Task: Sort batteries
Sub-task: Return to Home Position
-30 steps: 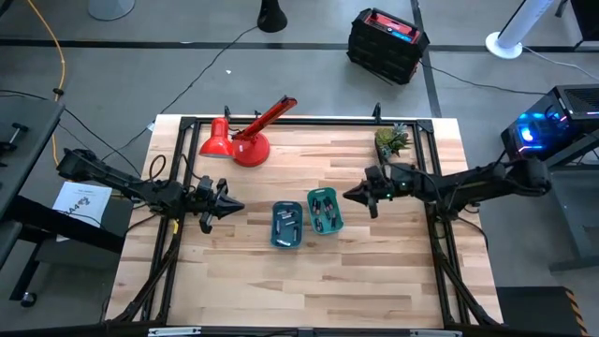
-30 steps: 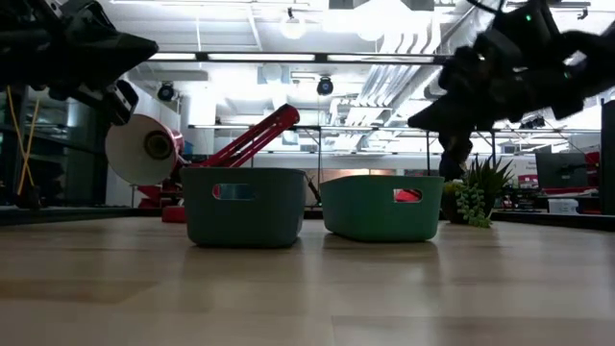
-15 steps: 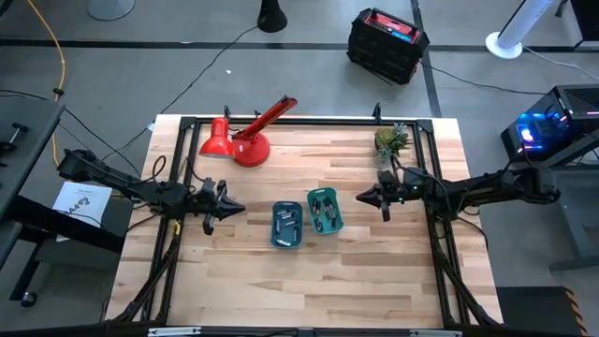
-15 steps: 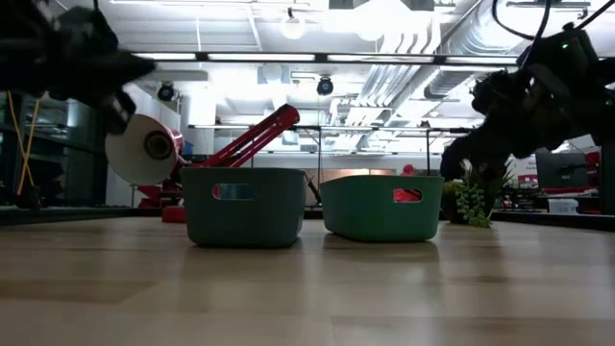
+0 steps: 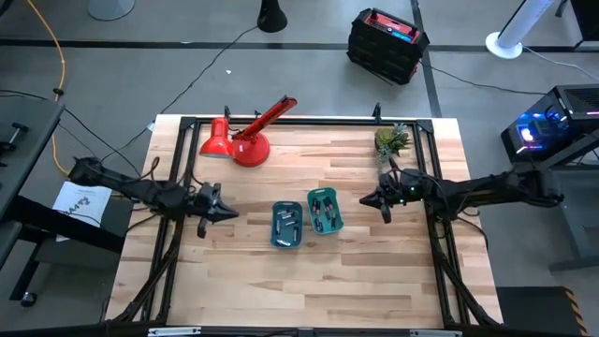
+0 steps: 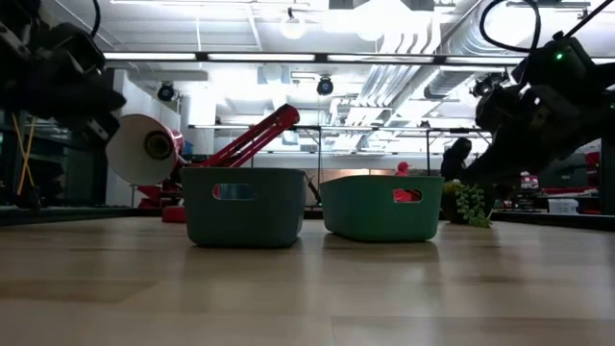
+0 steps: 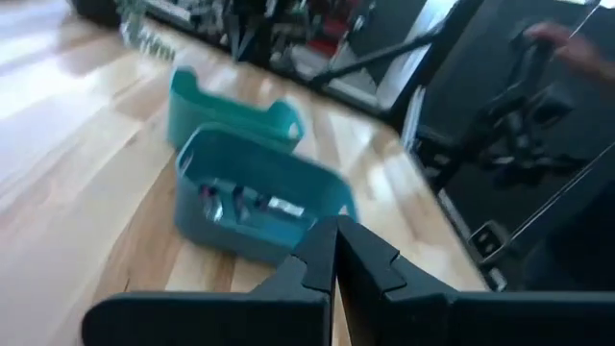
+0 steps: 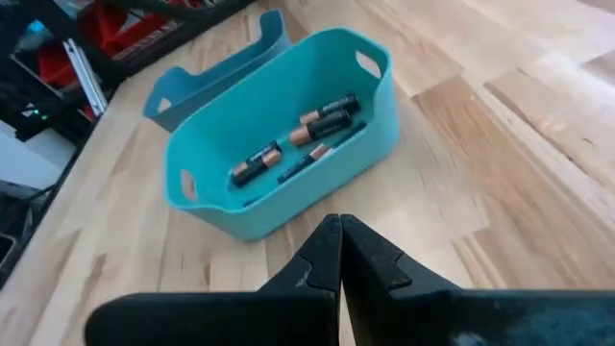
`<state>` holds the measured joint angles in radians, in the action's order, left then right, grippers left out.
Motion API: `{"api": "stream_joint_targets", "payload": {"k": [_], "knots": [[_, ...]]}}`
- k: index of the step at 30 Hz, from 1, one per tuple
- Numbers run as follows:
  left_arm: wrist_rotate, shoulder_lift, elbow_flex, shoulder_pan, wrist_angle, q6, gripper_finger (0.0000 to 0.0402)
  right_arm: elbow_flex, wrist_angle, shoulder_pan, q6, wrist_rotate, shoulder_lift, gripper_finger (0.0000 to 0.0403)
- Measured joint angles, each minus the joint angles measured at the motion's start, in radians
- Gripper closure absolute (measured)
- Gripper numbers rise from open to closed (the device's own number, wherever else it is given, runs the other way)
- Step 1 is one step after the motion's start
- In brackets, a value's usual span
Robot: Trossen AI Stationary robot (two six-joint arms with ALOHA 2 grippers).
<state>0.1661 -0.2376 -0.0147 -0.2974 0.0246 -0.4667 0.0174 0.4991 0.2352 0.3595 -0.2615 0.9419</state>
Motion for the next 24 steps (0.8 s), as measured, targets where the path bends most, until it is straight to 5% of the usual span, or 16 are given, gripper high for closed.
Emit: {"api": "stream_joint_targets", "payload": {"k": [10,17,24], "knots": [[0.0,0.105,0.0,0.0,0.001,0.0,0.0401,0.0,-0.47,0.0,-0.002,0.0,-0.56,0.0403],[0.0,0.168,0.0,0.001,0.001,-0.001,0.0401,0.0,-0.467,0.0,-0.002,0.024,-0.934,0.0403],[-0.005,0.235,0.003,0.004,0.008,-0.002,0.0401,0.0,-0.336,-0.012,-0.002,0.043,-0.942,0.0403]]}}
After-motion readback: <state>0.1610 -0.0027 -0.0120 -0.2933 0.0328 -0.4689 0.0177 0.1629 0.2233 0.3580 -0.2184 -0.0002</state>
